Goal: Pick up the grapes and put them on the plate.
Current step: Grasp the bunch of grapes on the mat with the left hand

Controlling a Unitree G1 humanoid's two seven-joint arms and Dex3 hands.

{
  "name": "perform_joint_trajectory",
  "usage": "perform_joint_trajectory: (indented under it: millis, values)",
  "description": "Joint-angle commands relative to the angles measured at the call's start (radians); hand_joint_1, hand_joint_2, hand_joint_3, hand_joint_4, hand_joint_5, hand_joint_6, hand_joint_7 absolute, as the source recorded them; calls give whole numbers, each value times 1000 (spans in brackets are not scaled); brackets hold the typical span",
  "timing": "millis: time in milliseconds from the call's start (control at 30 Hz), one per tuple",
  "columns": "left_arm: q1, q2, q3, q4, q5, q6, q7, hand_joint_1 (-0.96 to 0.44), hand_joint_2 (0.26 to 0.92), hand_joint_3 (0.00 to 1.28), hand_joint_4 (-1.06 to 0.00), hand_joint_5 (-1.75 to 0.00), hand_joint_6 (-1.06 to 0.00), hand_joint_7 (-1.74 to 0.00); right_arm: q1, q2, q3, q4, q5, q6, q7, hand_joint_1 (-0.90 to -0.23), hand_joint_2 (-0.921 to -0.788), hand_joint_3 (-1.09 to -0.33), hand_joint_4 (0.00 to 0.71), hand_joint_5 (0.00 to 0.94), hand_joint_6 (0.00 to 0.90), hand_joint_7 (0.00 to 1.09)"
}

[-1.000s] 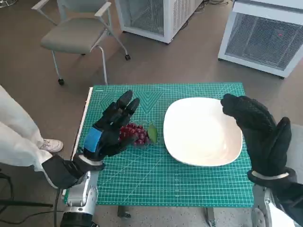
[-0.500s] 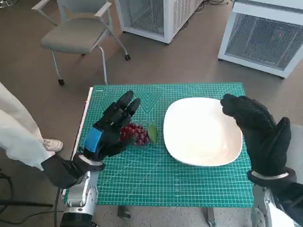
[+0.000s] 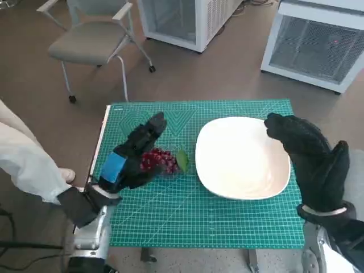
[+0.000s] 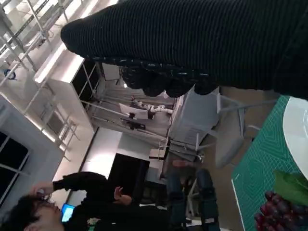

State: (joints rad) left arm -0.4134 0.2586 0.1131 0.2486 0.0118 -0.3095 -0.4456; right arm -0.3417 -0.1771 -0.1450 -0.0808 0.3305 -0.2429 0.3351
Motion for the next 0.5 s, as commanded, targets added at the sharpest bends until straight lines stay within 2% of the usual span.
perform_joint_trajectory:
  millis: [33, 267, 500]
  values:
    - [52, 156, -114, -398, 548, 361, 39, -207, 785, 7, -103, -1, -236, -9, 20, -9, -6, 13, 3, 21, 5, -511, -921, -574, 317, 437, 181, 907]
    - [35, 130, -172, -438, 653, 464, 8, -135, 763, 0, -100, -3, -267, -16, 20, -7, -9, 16, 5, 22, 5, -512, -921, -574, 316, 440, 181, 907]
    - [26, 121, -231, -478, 724, 577, -33, -145, 762, 1, -125, -9, -296, -17, 18, -6, -12, 19, 7, 23, 5, -511, -921, -576, 313, 443, 179, 908]
